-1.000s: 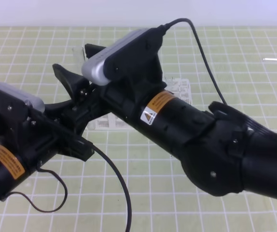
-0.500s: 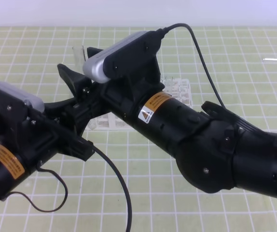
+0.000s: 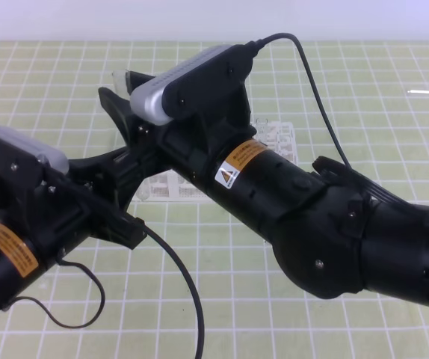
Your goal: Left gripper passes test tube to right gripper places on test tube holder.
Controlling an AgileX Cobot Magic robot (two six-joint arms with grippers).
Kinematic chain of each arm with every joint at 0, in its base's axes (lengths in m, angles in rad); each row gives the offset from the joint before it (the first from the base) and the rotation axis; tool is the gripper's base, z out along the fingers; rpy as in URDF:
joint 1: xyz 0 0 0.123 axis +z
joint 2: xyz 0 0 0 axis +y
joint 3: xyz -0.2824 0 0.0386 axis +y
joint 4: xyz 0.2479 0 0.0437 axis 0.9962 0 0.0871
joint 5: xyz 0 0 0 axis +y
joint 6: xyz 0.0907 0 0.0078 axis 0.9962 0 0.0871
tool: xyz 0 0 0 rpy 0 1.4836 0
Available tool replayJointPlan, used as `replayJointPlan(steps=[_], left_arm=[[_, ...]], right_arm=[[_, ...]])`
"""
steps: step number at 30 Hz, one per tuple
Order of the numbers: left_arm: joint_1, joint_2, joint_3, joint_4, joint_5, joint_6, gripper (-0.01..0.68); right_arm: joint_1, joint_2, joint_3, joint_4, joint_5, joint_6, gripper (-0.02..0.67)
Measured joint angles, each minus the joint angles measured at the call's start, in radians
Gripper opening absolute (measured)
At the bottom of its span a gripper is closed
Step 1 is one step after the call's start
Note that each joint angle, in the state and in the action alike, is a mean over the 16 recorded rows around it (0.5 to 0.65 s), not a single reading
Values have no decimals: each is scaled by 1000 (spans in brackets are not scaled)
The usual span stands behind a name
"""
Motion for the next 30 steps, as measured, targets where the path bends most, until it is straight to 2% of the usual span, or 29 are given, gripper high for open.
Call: replayJointPlan(steps=[9,17,22,30], left_arm=[[0,2,0,1,5,0,48],[0,2,0,2,-1,-1,75],[0,1,0,2,-11,0,184],[0,2,0,2,-21,0,437]], right_arm=[[0,0,0,0,-7,3,125],[0,0,0,0,-10,4,100],[0,0,0,1,-11,3,100],[-1,-6,0,7,-13,-10,99]])
